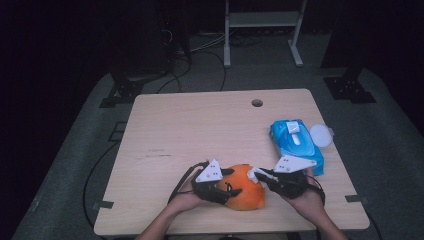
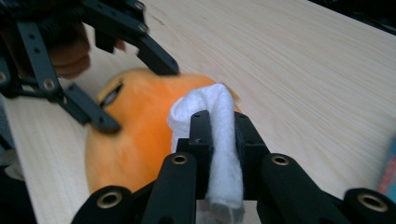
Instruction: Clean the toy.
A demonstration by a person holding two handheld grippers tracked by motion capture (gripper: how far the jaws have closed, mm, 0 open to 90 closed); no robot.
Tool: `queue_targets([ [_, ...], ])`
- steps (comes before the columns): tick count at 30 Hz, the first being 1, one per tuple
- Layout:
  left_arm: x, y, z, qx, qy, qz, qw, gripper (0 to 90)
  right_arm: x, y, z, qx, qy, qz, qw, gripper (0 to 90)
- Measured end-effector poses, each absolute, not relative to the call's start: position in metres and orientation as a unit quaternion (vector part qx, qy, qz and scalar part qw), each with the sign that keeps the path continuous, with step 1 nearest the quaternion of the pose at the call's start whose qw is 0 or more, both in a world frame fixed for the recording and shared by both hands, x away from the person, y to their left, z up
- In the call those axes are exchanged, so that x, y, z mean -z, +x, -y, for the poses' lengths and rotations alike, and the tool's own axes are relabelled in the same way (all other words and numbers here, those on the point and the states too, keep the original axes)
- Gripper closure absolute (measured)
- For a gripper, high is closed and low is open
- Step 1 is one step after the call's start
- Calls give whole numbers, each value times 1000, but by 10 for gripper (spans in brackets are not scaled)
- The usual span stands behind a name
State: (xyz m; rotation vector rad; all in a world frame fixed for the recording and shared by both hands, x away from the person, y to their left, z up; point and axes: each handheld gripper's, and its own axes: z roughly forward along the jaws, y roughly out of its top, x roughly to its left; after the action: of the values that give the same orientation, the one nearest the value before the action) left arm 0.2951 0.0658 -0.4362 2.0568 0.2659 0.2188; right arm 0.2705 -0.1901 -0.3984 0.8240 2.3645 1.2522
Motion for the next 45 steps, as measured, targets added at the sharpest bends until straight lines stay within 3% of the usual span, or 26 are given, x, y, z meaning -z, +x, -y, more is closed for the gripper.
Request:
queue_targets([
  [10, 437, 289, -59, -92, 863, -82, 491, 279, 402, 282, 199, -433, 312, -826, 179, 796],
  [16, 432, 295, -67, -80, 855, -94, 504, 170, 402, 278, 190, -440, 285, -834, 174, 796],
  [20, 431, 309, -74, -60, 838, -150, 521, 89, 404, 279, 195, -439, 284, -835, 171, 795],
  [23, 437, 314, -75, -32, 836, -166, 521, 153, 405, 284, 198, -438, 295, -832, 169, 796],
  [24, 438, 311, -72, -44, 842, -159, 513, 206, 404, 285, 196, -438, 298, -831, 169, 796],
  [27, 437, 306, -68, -54, 845, -146, 511, 237, 402, 284, 190, -444, 294, -830, 169, 796],
  [34, 434, 289, -56, -88, 859, -97, 494, 244, 398, 277, 168, -449, 259, -839, 167, 796],
  [45, 433, 295, -63, -68, 856, -103, 502, 224, 403, 284, 208, -446, 311, -824, 163, 796],
])
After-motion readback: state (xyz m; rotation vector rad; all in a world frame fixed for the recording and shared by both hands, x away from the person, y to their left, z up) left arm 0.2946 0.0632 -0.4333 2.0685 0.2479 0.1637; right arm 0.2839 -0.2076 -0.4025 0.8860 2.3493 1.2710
